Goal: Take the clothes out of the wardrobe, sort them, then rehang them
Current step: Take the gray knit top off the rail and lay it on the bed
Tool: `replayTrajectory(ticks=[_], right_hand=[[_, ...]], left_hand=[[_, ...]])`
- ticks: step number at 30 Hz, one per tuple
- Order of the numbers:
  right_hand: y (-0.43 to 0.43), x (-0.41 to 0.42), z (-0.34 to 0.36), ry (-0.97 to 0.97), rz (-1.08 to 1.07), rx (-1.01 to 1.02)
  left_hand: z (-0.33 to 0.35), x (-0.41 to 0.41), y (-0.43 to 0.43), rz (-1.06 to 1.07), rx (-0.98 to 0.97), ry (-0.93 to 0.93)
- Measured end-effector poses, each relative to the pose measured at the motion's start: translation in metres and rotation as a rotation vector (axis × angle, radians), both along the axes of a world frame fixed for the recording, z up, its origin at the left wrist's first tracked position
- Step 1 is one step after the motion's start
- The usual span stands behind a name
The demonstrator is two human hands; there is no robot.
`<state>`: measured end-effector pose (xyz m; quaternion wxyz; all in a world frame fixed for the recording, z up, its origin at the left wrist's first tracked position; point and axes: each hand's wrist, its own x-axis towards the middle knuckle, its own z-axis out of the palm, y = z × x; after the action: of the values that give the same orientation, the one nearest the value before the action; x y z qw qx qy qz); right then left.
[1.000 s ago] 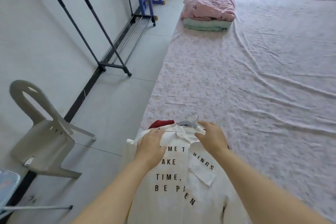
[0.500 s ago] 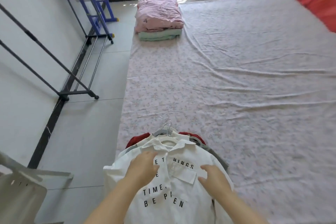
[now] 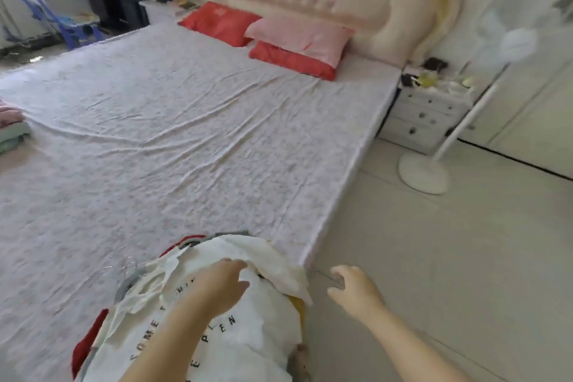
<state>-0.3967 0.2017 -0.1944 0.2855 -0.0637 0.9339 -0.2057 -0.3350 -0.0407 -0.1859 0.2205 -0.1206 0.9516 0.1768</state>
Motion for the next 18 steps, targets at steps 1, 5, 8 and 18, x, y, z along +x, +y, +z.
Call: replayTrajectory(ticks=[1,5,8,18], right_hand=[[0.026,0.015,0.002,0.011,-0.062,0.019],[0.126,0.073,0.021,0.062,-0.336,0.061],[0.205,0.126,0.029,0.071,-0.544,0.101],[0.419,0.364,0.055,0.125,-1.168,0.061]], left_hand=[[0.002,-0.003,0.019,-0.065,0.014,-0.004],[0.011,-0.013,0.108,-0.330,0.046,-0.030],[0.019,-0.015,0.186,-0.531,0.031,-0.038],[0.046,0.082,0.491,-1.102,0.097,0.077]])
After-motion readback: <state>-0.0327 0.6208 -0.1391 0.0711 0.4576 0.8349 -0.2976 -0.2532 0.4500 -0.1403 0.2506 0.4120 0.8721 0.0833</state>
